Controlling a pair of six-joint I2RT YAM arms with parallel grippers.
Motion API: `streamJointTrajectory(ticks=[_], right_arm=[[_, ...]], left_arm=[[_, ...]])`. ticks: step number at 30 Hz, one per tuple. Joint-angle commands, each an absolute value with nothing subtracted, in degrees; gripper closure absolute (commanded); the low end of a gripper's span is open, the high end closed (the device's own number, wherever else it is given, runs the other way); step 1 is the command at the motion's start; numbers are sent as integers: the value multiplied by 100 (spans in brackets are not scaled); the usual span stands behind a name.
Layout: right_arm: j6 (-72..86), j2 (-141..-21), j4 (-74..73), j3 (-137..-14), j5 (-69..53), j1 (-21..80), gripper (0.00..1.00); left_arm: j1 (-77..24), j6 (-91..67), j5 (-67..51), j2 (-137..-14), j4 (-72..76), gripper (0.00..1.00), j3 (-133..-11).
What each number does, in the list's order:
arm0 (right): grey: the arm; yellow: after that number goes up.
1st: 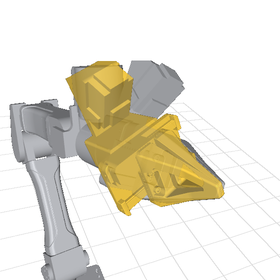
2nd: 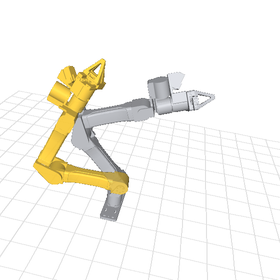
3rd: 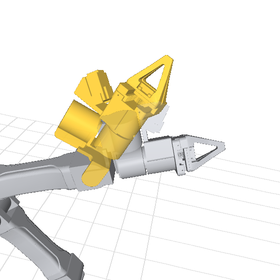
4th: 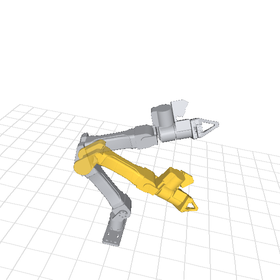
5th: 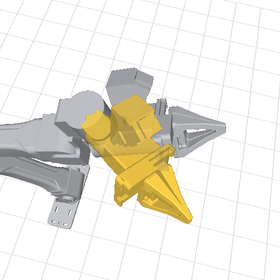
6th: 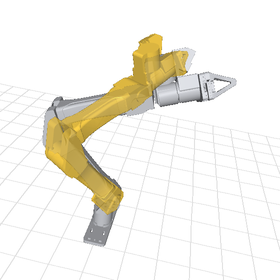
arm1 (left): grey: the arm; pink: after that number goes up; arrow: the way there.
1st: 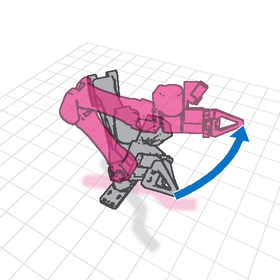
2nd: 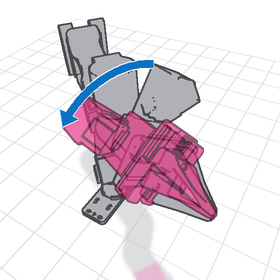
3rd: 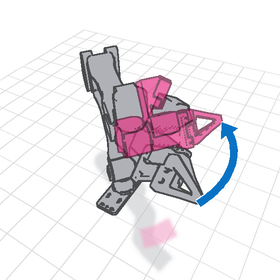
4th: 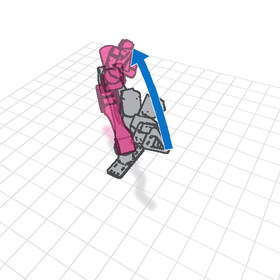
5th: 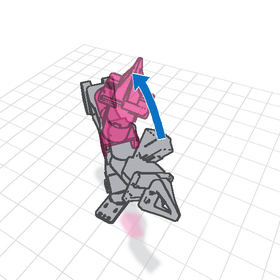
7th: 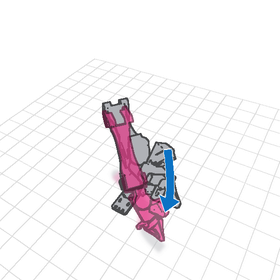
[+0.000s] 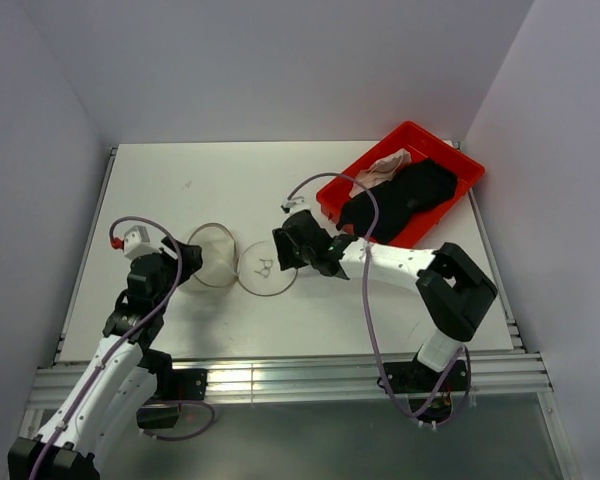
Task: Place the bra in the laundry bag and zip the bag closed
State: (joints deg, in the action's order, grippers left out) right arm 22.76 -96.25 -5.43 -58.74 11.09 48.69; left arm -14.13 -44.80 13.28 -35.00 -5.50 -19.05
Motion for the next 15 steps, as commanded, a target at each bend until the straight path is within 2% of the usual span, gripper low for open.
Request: streamJointTrajectory(ticks=[1, 6, 11, 15], right_arm=[[2145, -8791, -650, -6074, 959, 4536, 36], [2171, -7903, -642, -5985, 852, 3789, 37], [2390, -7708, -660, -6143, 1396, 2631, 37], [2601, -7830, -466, -6284, 1669, 1812, 36]], left_arm=[[-1476, -4482, 775, -3173, -264, 25, -2329], [-1713, -4597, 159, -2901, 86, 21, -2531], [-2065, -4579, -412, -3014, 798, 15, -2532], [-2757, -4386, -493, -3627, 1441, 13, -2540]])
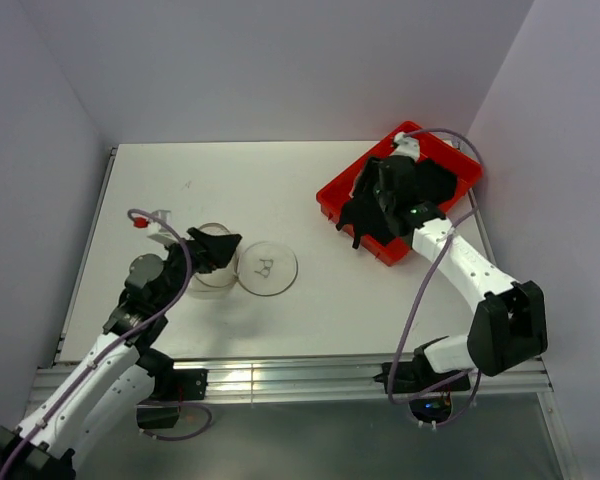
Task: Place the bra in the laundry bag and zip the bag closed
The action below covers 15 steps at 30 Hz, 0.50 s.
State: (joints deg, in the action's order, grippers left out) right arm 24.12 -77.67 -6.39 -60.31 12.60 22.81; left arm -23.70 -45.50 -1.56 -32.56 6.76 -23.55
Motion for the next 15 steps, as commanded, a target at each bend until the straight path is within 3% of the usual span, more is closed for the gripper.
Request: streamJointTrajectory(ticks=[1, 8, 15], right_arm=[[2680, -7892, -457, -6354, 1687, 1654, 36], [2804, -9006, -334, -7266, 1855, 704, 24], [2997, -10597, -826, -8831, 1846, 369, 24]], left_arm=[[-2882, -4273, -423, -3769, 1615, 12, -2557], [-3708, -3868, -282, -4920, 2267, 11, -2716], [-3920, -3411, -176, -5229, 2364, 12, -2760]])
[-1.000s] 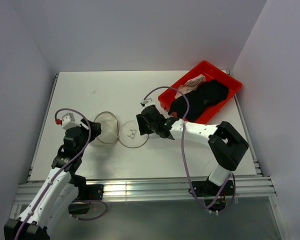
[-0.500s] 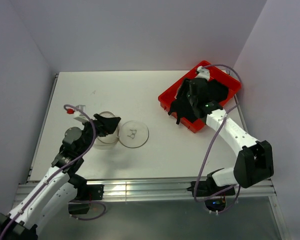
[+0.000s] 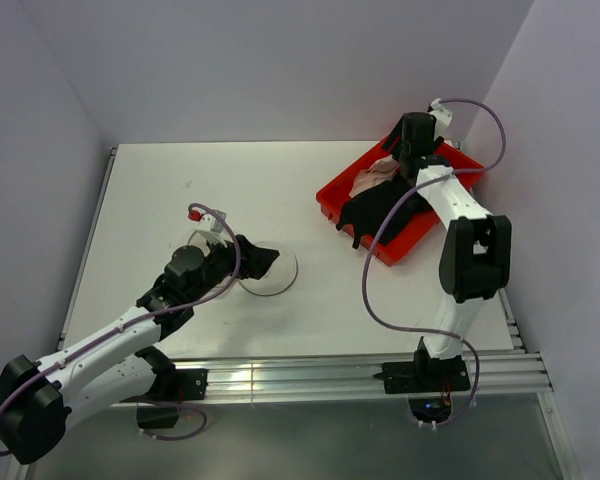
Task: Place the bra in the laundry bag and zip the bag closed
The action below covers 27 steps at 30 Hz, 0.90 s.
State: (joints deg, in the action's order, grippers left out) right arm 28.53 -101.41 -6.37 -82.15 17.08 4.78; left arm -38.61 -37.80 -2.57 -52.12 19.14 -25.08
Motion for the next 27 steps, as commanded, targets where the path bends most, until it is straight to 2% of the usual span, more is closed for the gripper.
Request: streamJointTrajectory(ticks=[1, 6, 12, 15, 16, 18, 19, 20, 27], right_arm=[[3006, -10739, -817, -8964, 1915, 326, 25], [3155, -11767, -1351, -10332, 1898, 158, 26], [3243, -12603, -1951, -11162, 1679, 123, 28], [3392, -12490, -1767, -10952, 1389, 114, 44], [3453, -12428, -1627, -10829, 1310, 106, 59], [3489, -12191, -1521, -10732, 1213, 105, 82], [3507, -12086, -1381, -10618, 1195, 114, 97], [3498, -11833, -1258, -10530, 1169, 106, 100], [3287, -10118, -71, -9142, 888, 184, 100]], left_arm=[[-3929, -3349, -167, -5229, 2382, 12, -2708], [-3946, -3165, -193, -5265, 2478, 12, -2575], [-3955, -3103, -255, -5335, 2549, 12, -2523], [-3955, -3076, -220, -5379, 2558, 12, -2514], [-3955, -3076, -228, -5396, 2558, 12, -2514], [-3955, -3085, -255, -5440, 2575, 13, -2514], [-3955, -3094, -255, -5440, 2584, 13, -2514], [-3955, -3102, -272, -5449, 2593, 13, -2514], [-3955, -3111, -229, -5370, 2602, 13, -2479]])
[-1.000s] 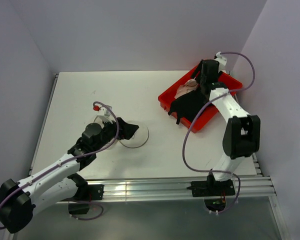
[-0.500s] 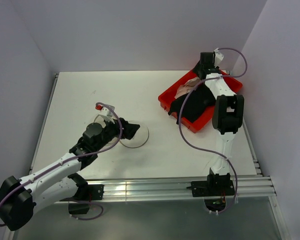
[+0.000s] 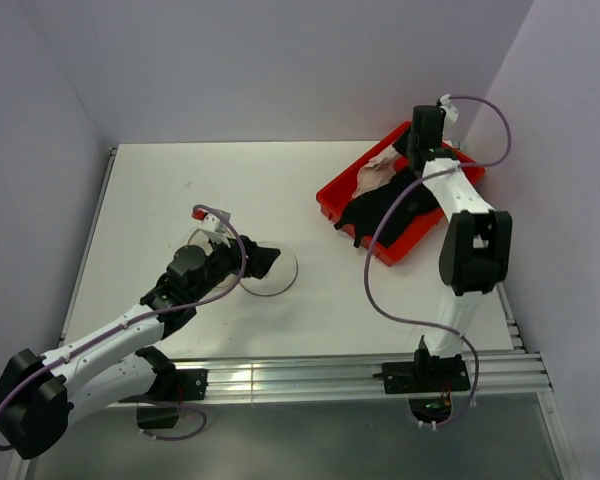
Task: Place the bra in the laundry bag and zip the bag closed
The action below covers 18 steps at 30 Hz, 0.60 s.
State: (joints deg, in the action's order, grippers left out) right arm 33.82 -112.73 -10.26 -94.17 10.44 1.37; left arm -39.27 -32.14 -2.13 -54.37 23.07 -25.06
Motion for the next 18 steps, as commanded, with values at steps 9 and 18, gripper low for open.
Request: streamJointTrajectory(ticks=[9, 18], right_arm=[[3182, -6788, 290, -6735, 272, 1071, 100], [3304, -3386, -1351, -5072, 63, 2153, 100]], left_arm=[[-3946, -3208, -106, -5265, 2523, 14, -2470], [-3955, -3304, -35, -5046, 2330, 14, -2601]])
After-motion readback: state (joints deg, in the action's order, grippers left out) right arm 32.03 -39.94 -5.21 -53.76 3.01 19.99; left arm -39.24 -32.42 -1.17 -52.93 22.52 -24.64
